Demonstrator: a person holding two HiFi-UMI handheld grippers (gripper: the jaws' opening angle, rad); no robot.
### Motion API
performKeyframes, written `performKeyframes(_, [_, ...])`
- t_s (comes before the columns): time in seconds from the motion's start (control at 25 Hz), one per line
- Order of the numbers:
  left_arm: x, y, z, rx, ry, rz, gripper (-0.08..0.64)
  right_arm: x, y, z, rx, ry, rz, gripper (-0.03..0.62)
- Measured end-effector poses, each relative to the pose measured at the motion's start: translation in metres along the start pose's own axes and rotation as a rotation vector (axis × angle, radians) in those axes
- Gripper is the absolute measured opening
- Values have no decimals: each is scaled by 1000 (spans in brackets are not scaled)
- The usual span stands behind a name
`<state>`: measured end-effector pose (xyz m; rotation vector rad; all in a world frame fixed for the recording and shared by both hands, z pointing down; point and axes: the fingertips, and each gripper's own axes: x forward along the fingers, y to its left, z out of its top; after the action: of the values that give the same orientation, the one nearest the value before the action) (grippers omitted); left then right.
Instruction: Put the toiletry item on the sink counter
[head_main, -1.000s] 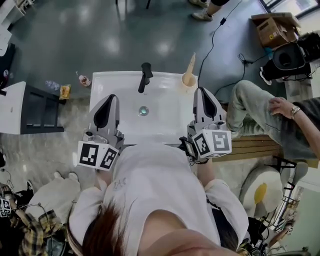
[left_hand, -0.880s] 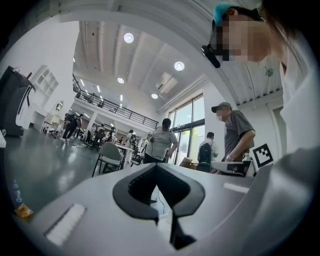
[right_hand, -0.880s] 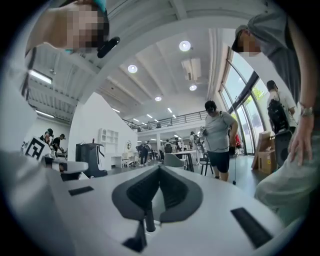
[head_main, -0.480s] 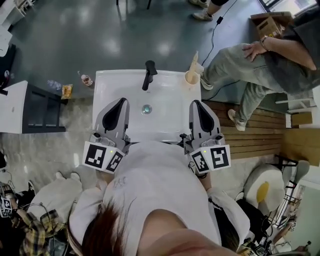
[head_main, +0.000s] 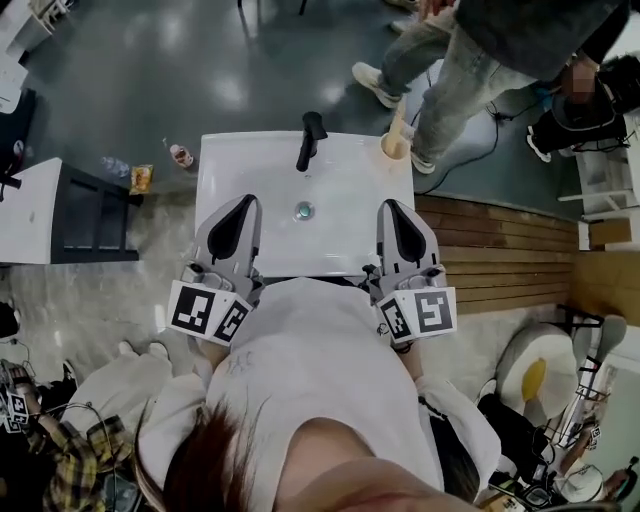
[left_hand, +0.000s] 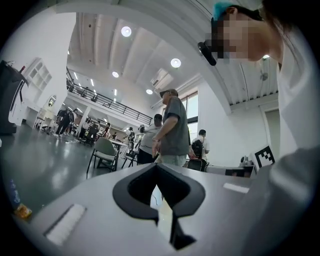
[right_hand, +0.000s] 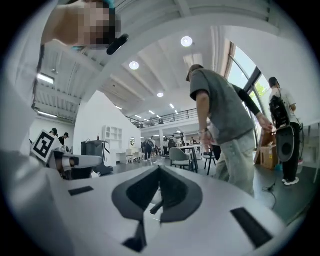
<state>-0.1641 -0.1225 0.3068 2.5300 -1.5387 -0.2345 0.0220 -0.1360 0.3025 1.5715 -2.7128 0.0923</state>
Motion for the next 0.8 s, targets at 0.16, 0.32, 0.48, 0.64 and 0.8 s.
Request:
performKeyframes(0.16, [-7,-2,-3,-14,6,-2,-15,-6,6,-6,8,11,-3,9])
performKeyframes(0.32, [-13,1,-6,-35,13,6,-15,-9,10,-3,6,7,-9,9])
performKeyframes(0.48, [-11,1,-4,-33,5,6,-15,-13,7,0,-8,8,-18,9])
performKeyframes(0.64, [-6,1,-2,-27,-2,4,-15,-12,5,5,-18,-4,-20,9])
performKeyframes(0.8, [-3,-1,-2,-31,-5,2,-15,-13,5,9,-19,-15,-12,9])
